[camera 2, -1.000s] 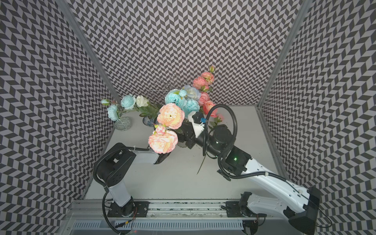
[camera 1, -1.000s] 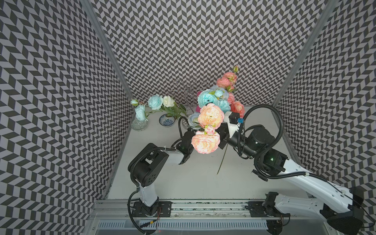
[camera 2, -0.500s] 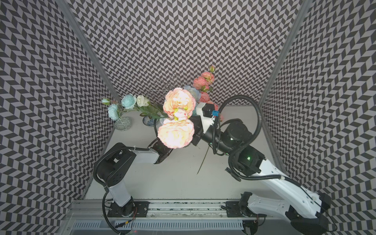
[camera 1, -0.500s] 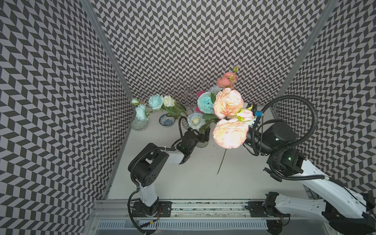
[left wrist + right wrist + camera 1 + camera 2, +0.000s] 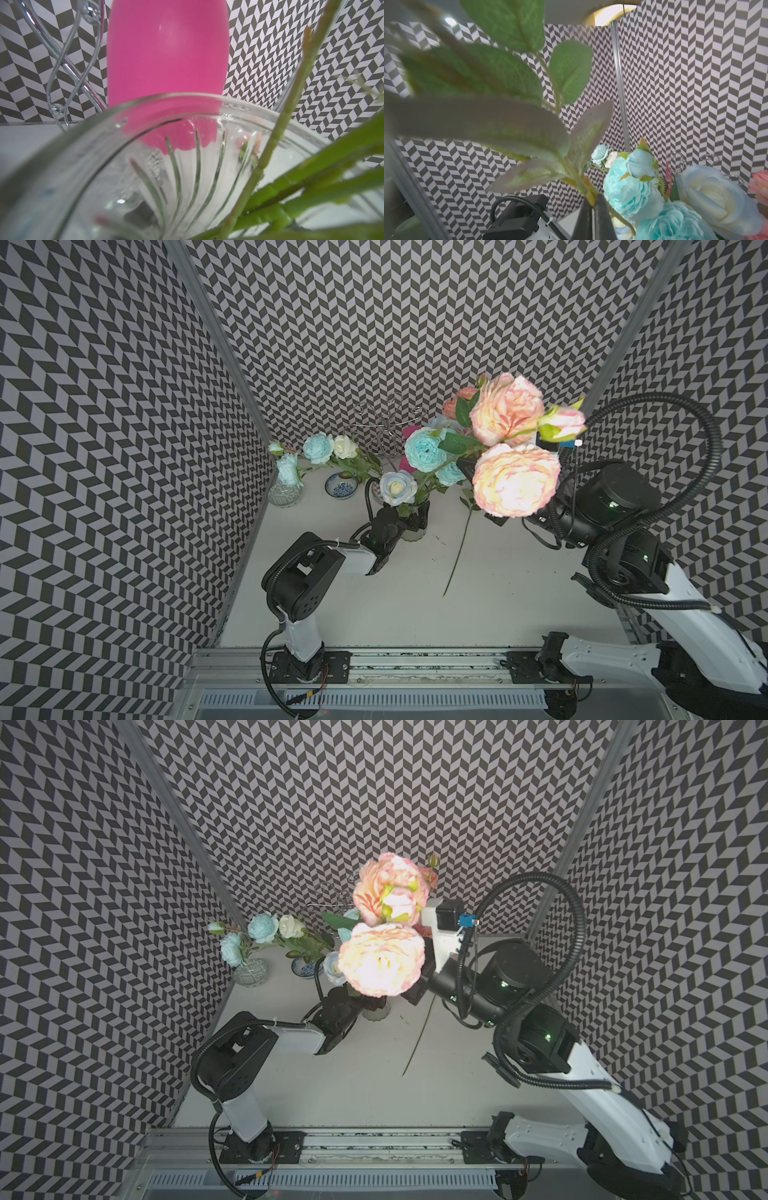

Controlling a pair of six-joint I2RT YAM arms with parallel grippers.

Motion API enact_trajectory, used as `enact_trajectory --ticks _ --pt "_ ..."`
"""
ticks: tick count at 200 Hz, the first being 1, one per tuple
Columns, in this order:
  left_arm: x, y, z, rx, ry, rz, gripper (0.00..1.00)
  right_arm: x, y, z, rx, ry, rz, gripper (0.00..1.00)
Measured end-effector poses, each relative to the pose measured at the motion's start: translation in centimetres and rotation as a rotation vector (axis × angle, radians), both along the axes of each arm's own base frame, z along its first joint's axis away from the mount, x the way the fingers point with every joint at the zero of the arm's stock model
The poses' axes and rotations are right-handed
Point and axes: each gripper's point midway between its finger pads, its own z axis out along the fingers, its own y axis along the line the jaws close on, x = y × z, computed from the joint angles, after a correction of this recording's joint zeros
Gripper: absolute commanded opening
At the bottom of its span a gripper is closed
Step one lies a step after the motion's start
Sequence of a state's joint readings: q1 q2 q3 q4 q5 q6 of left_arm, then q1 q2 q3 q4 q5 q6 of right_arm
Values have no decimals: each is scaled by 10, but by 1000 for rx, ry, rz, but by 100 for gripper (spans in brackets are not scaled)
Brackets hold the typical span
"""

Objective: Pick out pink flowers from the vase
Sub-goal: Pick up the flower from the vase, then place the flower at the center of the board.

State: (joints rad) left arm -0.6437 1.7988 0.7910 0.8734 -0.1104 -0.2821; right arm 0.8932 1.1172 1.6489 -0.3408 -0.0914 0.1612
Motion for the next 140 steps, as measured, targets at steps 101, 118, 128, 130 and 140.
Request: enact_trajectory --ticks 101,118,128,130,140 --pt "1 0 -1 9 7 1 90 50 -56 -18 -56 202 -158 0" --pt "1 0 -2 9 7 1 90 44 -57 -18 -58 194 -140 0" --pt "1 0 -2 9 7 1 90 41 -57 -18 -63 187 -134 0" --pt "1 0 -2 9 7 1 90 40 -58 -17 -64 184 -133 0" --pt "1 0 -2 10 7 1 90 38 -59 -16 -67 175 -131 0"
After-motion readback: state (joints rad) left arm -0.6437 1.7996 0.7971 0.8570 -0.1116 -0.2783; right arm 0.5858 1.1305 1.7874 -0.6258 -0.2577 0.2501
